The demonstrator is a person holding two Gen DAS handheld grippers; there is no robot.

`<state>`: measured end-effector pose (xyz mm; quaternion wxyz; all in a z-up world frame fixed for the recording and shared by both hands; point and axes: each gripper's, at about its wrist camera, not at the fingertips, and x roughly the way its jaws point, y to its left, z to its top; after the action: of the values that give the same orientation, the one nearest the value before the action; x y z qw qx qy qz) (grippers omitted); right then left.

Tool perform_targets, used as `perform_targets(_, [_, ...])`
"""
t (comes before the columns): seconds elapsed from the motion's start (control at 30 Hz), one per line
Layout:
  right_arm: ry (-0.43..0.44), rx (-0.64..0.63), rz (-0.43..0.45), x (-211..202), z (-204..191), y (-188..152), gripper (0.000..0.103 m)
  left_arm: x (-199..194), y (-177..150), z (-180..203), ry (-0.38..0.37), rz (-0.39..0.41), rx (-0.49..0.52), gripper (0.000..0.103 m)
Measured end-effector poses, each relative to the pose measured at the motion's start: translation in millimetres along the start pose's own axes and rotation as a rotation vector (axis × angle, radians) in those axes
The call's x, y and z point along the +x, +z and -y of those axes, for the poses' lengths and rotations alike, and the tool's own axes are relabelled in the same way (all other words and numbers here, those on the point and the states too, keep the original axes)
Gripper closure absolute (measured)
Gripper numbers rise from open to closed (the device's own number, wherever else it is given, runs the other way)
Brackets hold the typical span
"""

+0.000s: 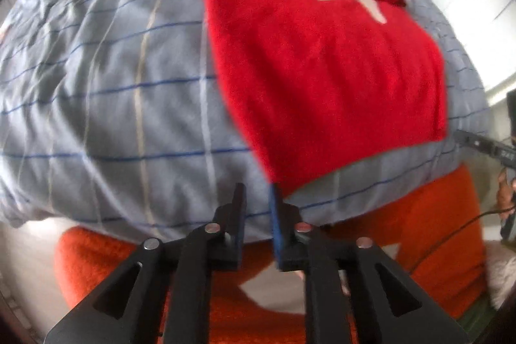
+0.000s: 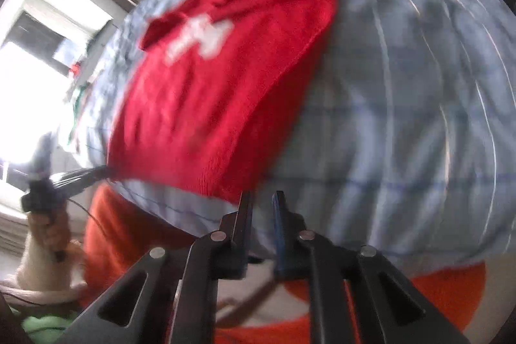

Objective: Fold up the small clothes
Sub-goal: 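Grasp the red sweater hem with the left gripper while the right gripper grasps the hem too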

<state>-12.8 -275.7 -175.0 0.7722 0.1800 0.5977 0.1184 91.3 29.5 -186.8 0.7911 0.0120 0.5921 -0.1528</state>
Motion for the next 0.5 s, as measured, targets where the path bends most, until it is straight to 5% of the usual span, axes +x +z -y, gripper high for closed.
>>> perform_targets(0.03, [-0.011,0.014,0.007,0.8,5.0,-6.4,0.07,-4.3,-2.8,-3.9,-0.017,0.02,-0.021,0.065])
perform_targets(0.07, [-0.01,0.025,0.02,-2.1,7.5,-10.1,0.056,-11.2,-4.6,-7.5,-0.032,0.054,-0.045,0.045])
perform_targets(0.1, [0.005,0.041,0.04,-5.4,8.9,-13.7,0.053,-16.6,-5.6,-9.8,-0.037,0.087,-0.059,0.033])
perform_targets(0.23, [0.109,0.065,0.094,-10.1,5.6,-11.3,0.049,-10.5,2.9,-4.7,-0.024,0.128,-0.067,0.03])
perform_targets(0.33, [0.11,0.039,0.135,-3.9,-14.6,4.6,0.049,6.3,11.5,4.9,0.033,0.094,-0.022,0.053])
perform_targets(0.4, [0.087,0.027,0.164,2.6,-26.9,12.9,0.037,11.8,8.6,11.4,0.054,0.07,-0.007,0.074])
perform_targets(0.43, [0.058,0.023,0.164,10.6,-32.6,19.4,0.031,12.1,6.2,13.1,0.059,0.07,-0.008,0.077])
perform_targets(0.5, [-0.016,0.004,0.132,21.7,-34.6,23.1,0.035,7.1,4.8,13.0,0.054,0.07,-0.008,0.088])
